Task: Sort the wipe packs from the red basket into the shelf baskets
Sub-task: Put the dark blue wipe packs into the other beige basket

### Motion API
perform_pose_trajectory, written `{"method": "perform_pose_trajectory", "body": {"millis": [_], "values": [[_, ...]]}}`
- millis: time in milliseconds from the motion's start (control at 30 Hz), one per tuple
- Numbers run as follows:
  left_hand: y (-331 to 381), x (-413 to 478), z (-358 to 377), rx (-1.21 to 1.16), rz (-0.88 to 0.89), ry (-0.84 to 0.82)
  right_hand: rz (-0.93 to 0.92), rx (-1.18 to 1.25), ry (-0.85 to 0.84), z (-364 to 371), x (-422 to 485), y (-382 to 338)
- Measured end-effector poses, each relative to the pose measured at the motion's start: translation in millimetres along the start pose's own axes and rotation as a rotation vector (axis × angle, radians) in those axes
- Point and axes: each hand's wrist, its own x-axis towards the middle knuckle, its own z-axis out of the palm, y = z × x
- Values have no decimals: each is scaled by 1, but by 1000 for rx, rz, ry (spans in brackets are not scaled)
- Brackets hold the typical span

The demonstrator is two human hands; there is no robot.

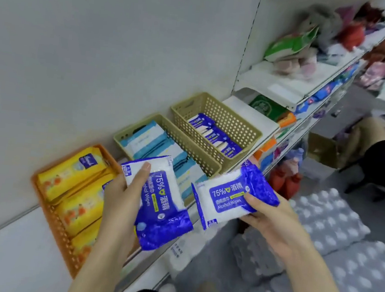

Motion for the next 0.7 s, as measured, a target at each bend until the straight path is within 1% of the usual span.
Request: {"method": "perform_pose_trajectory", "body": {"millis": [133, 233, 333, 433, 533, 600, 700], "values": [[5, 30, 25, -60, 53, 31, -16, 36, 130, -16, 57, -21], [7, 52, 45, -121, 49, 96, -77, -15, 155, -21, 114, -40], [5, 74, 67, -206, 14, 200, -137, -110, 172, -19, 176, -55], [2, 90, 93, -259, -20, 291, -132, -289, 109, -13, 239, -61], [-1, 101, 118, -272, -28, 384, -52, -456, 10, -7, 294, -52], [-3, 103, 129, -257, -24, 474, -12, -589, -54, -2, 322, -44], [-7, 104, 136, -261, -17, 594, 77, -682, -155, 7, 346, -37]]}}
